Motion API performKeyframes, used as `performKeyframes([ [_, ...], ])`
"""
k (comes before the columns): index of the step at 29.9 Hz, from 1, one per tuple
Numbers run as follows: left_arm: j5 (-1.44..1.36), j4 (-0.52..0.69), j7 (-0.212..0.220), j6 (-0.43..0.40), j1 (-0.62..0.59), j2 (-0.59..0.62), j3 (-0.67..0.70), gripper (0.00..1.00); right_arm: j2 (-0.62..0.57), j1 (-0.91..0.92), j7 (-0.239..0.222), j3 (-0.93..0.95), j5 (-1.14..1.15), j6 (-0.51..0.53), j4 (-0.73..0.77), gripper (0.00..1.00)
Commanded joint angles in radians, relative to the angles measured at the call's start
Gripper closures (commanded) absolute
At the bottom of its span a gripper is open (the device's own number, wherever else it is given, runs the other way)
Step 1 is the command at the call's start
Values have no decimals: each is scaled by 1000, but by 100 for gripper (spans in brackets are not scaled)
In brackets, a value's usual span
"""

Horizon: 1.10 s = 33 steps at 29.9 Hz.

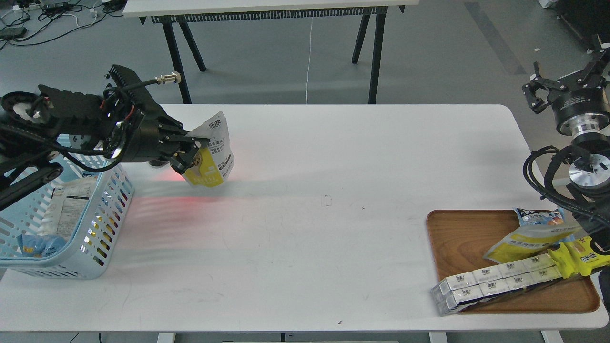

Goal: Scan snack and place in basket
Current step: 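Lift the pouch with the left gripper and hold it before the scanner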

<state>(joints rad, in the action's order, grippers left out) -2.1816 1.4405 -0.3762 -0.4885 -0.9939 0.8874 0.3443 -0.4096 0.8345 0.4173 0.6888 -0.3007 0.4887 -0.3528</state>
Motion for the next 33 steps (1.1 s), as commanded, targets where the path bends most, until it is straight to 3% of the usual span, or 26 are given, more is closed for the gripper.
performKeyframes([
  [1,0,-11,0,0,9,-2,1,100,0,0,0,0,0,0,0,1],
  [9,0,-22,0,0,24,-8,-1,100,6,1,0,0,0,0,0,1],
  [17,0,75,-4,0,8,48,8,100,2,2,0,0,0,0,0,1],
  [26,0,67,-4,0,-52,58,5,100,0,2,0,-2,0,0,0,1],
  [33,0,-8,-4,0,-65,45,2,100,0,2,0,-2,0,0,0,1],
])
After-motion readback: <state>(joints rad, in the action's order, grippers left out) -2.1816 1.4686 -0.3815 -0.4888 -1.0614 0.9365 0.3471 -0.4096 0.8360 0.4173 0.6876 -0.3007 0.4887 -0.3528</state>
